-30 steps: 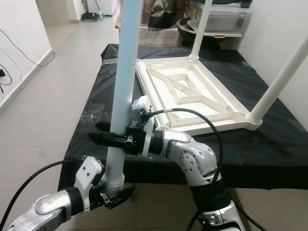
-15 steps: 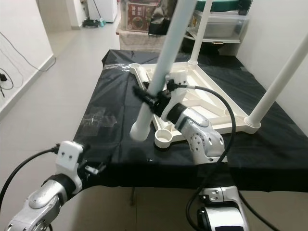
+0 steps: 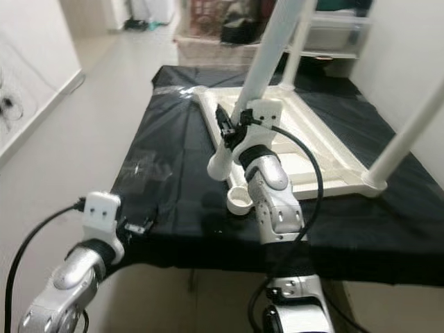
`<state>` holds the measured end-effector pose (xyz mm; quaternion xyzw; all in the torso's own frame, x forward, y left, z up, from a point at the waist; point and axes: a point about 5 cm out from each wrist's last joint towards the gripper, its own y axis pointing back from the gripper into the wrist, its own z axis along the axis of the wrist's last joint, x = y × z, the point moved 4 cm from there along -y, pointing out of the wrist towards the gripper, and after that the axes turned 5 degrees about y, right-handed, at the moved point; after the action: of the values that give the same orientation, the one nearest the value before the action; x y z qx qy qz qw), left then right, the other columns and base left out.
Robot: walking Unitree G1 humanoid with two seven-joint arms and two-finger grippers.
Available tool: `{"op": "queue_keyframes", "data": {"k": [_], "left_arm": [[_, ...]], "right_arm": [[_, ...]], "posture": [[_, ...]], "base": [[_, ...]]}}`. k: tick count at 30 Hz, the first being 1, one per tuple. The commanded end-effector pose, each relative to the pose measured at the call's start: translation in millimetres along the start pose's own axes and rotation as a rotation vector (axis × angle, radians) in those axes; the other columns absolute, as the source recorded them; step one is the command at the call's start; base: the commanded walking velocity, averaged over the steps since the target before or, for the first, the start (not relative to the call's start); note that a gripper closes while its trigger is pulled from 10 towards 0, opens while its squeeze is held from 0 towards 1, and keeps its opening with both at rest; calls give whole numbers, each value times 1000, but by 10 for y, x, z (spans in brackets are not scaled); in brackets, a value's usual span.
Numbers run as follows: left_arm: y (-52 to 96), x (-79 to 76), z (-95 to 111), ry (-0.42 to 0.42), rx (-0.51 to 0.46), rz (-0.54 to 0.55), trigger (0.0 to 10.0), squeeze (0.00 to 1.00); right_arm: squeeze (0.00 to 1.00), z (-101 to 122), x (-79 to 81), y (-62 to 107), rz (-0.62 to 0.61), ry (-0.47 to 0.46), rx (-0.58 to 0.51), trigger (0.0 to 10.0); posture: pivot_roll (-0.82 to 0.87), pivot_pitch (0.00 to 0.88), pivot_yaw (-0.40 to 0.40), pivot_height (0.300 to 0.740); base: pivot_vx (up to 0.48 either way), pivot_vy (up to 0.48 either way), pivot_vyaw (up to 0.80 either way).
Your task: Building children table
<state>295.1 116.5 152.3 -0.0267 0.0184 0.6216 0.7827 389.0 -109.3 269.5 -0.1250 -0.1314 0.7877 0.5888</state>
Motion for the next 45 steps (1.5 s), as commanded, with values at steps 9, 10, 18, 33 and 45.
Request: {"op": "queue_keyframes", "data": {"k": [9, 10, 18, 33, 45], "left_arm": [[-28, 73, -3, -35, -3, 58, 10000, 0], [-36, 82, -1, -44, -4, 62, 10000, 0], [-55, 119, -4, -50, -6, 80, 10000, 0], [-75, 116, -1, -35, -9, 106, 10000, 0], [-64, 72, -8, -11, -13, 86, 10000, 0]], "right_arm": [[0, -53, -33, -49, -76, -2, 20, 10000], [0, -56, -43, -49, -80, -2, 20, 10000], [0, -72, -77, -47, -96, -13, 20, 10000], [0, -69, -65, -68, -80, -25, 15, 10000], [0, 24, -41, -143, 31, -63, -7, 10000]], "posture": [[72, 67, -53, 740], [72, 74, -50, 740], [71, 82, -51, 740], [72, 86, -52, 740], [65, 61, -41, 740]], "base": [[0, 0, 356], [0, -270, 0], [0, -377, 0], [0, -253, 0], [0, 0, 0]]}}
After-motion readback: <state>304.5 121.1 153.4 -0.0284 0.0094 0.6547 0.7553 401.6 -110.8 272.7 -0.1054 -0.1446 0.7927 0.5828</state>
